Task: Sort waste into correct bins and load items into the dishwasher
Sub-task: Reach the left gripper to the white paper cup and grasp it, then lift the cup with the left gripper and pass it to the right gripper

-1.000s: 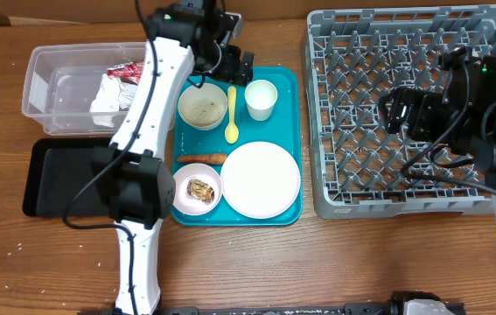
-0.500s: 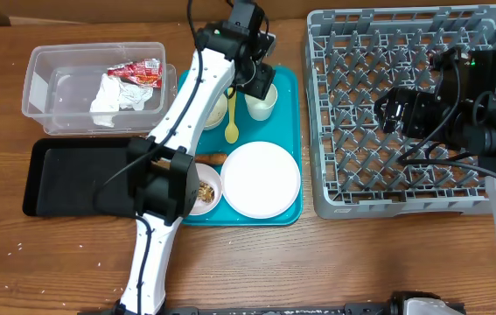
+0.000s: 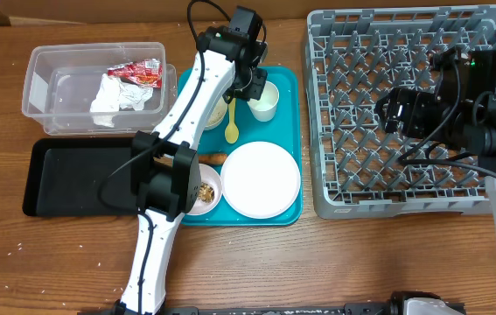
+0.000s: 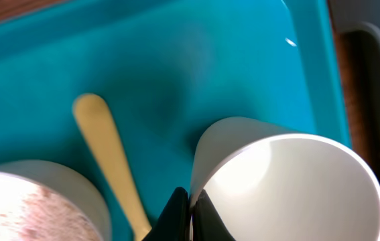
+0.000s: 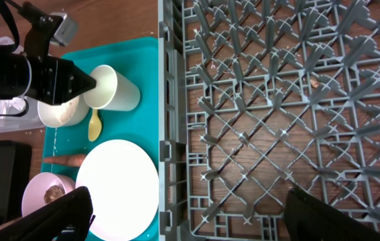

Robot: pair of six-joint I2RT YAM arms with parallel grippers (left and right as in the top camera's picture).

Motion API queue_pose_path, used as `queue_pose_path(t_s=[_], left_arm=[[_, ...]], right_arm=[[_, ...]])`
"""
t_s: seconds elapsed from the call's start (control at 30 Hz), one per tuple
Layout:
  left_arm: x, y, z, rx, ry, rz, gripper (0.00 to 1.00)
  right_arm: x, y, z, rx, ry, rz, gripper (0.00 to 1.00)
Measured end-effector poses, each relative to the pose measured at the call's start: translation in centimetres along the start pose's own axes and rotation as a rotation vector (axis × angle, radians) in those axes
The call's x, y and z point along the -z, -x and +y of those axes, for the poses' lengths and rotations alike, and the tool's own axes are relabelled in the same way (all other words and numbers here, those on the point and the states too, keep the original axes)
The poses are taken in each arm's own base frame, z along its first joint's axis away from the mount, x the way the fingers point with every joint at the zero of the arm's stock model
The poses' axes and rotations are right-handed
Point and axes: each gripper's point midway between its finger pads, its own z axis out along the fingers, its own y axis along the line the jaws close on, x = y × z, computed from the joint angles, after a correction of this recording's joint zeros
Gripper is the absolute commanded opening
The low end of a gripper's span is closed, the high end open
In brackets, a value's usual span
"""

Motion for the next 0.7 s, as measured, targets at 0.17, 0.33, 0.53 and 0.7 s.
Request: queue_pose_path(t_s=[0.17,0.33,0.53,0.7], left_arm=[[1.6,-1.0,-2.2,0.06,-0.238,0.058,0.04],[7.7,0.4,-3.0,0.169,-0.668,0.017,0.04],[16.1,1.3,-1.4,0.27,-1.067,-0.053,0.04],[19.0,1.5,-2.8,0.249,-1.256,-0.067,0.04]], right_arm=[[0.0,1.1,0.8,0.016,0.045,-0.043,0.94],[0.1,3.0,3.6,0.052,0.207,-0.101,0.97],[-2.0,3.9,7.4,0.077,0.477,-0.056,0.97],[-4.3,4.2,10.7,0.123,0.665,-0.014,0.97]])
